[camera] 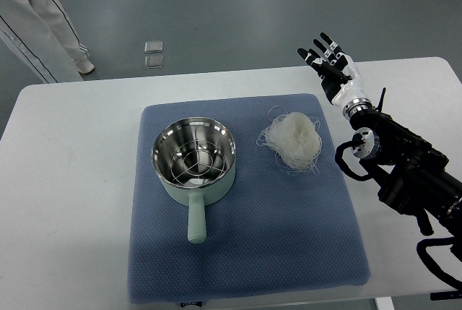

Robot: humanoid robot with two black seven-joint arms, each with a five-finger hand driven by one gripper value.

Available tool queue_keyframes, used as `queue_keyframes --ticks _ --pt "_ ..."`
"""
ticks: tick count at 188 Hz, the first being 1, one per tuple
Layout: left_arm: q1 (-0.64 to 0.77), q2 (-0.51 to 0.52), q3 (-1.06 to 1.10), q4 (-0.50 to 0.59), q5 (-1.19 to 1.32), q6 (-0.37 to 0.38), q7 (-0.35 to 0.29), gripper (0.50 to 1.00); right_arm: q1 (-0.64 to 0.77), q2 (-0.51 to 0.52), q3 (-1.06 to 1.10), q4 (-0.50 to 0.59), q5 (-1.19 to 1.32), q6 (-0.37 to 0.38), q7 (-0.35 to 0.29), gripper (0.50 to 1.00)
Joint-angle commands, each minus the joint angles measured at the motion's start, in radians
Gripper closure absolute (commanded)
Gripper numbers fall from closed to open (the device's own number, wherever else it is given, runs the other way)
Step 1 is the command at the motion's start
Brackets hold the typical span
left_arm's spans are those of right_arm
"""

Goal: Put vermicelli into pot with right hand

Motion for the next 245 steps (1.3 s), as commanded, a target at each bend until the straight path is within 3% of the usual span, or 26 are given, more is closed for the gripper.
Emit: queue_keyframes --ticks 1,245 --pt "0.000 0.000 0.000 0.000 0.000 0.000 0.000 0.500 0.000 0.000 0.000 0.000 0.000 0.000 0.000 0.585" --pt "-0.009 0.000 -0.003 0.006 0.002 0.003 -0.003 0.500 -0.006 -0.008 -0.003 0.000 -0.002 0.002 0.000 0.585"
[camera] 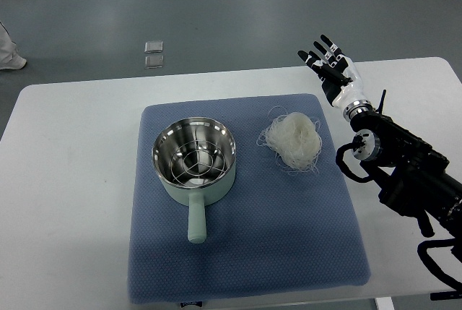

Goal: Put vermicelli into pot with right hand

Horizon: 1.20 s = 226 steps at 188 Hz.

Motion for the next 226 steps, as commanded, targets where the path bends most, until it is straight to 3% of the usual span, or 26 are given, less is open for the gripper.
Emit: queue_keyframes --ticks 1,67,119,159,189,226 --pt "-0.001 0.000 0.001 0.000 0.000 0.000 0.000 0.500 0.001 -0.002 0.000 0.000 -0.001 0.000 -0.001 0.585" --pt "-0.001 0.000 0.000 0.000 0.000 0.000 0.000 0.500 0.026 -0.036 -0.022 0.023 -0.033 0.008 -0.004 0.585" --pt "-0.001 0.000 0.000 0.000 0.000 0.000 0.000 0.500 0.057 -0.155 -0.062 0.130 -0.418 0.025 -0.011 0.585" --pt "-0.002 0.000 0.000 0.000 0.000 0.000 0.000 0.500 0.107 -0.280 -0.183 0.176 -0.629 0.164 -0.008 0.585" --pt "-0.002 0.000 0.000 0.000 0.000 0.000 0.000 0.500 0.162 -0.385 -0.269 0.270 -0.833 0.276 -0.007 0.585" --pt "-0.002 0.000 0.000 0.000 0.000 0.000 0.000 0.500 0.236 -0.442 -0.319 0.365 -1.082 0.417 -0.004 0.585"
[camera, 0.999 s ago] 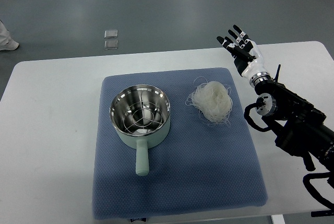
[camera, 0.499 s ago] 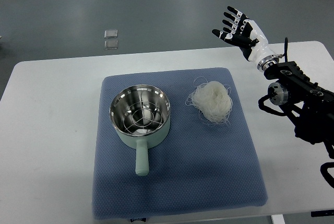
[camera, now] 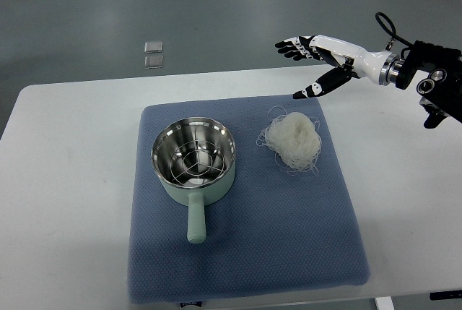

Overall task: Put vermicelli into pot with right hand
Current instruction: 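Swing the right hand over the white vermicelli bundle, palm down, then lower the right hand onto the vermicelli and close fingers around it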

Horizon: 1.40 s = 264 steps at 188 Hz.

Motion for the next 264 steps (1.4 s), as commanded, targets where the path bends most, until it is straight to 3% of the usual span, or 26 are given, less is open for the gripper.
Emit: queue_keyframes --ticks 1,25,52,125,161,211,246,264 --pt "0.000 0.000 0.000 0.000 0.000 0.000 0.000 0.500 0.033 -0.028 -0.021 0.048 -0.126 0.072 0.002 0.585" --pt "0.000 0.000 0.000 0.000 0.000 0.000 0.000 0.500 0.043 -0.044 -0.036 0.097 -0.258 0.135 0.002 0.585" --pt "0.000 0.000 0.000 0.000 0.000 0.000 0.000 0.500 0.036 -0.030 -0.070 0.108 -0.403 0.127 0.002 0.587" --pt "0.000 0.000 0.000 0.000 0.000 0.000 0.000 0.500 0.020 -0.018 -0.188 0.082 -0.467 -0.058 -0.009 0.587" --pt "0.000 0.000 0.000 0.000 0.000 0.000 0.000 0.500 0.000 0.008 -0.188 0.063 -0.467 -0.114 -0.009 0.587" --pt "0.000 0.000 0.000 0.000 0.000 0.000 0.000 0.500 -0.020 0.042 -0.202 0.063 -0.469 -0.130 -0.009 0.589" --pt "0.000 0.000 0.000 0.000 0.000 0.000 0.000 0.500 -0.030 0.056 -0.211 0.060 -0.472 -0.152 -0.012 0.613" --pt "0.000 0.000 0.000 0.000 0.000 0.000 0.000 0.500 -0.031 0.059 -0.210 0.043 -0.482 -0.153 -0.012 0.672"
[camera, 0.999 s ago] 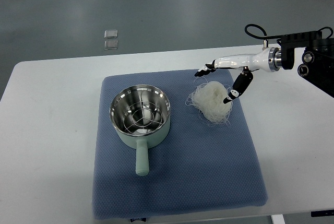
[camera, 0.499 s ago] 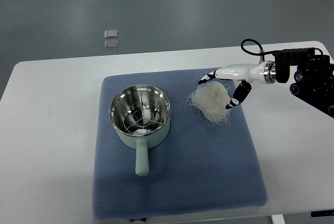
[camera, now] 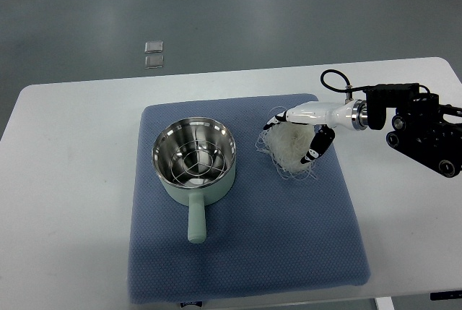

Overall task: Put vermicelli into pot with right hand
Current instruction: 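Lower the right hand onto the vermicelli and close fingers around it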

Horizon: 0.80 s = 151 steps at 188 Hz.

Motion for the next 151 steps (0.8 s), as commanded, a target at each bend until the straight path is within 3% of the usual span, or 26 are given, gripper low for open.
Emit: queue_keyframes --ticks 1,9,39,66,97,151 --pt "0.000 0.000 0.000 0.000 0.000 0.000 0.000 0.500 -0.001 0.005 0.001 -0.015 -0.011 -0.003 0.000 0.673" --pt "0.000 0.000 0.000 0.000 0.000 0.000 0.000 0.500 -0.003 0.006 0.001 -0.026 -0.015 -0.003 0.000 0.705" --pt "0.000 0.000 0.000 0.000 0.000 0.000 0.000 0.500 -0.007 0.014 -0.001 -0.046 -0.017 -0.023 0.000 0.744" --pt "0.000 0.000 0.000 0.000 0.000 0.000 0.000 0.500 -0.010 0.019 -0.006 -0.050 -0.017 -0.024 0.000 0.881" --pt "0.000 0.000 0.000 0.000 0.000 0.000 0.000 0.500 -0.009 0.019 -0.004 -0.050 -0.015 -0.024 -0.003 0.983" --pt "0.000 0.000 0.000 0.000 0.000 0.000 0.000 0.500 -0.001 0.034 0.017 -0.050 0.001 -0.026 -0.005 1.000"
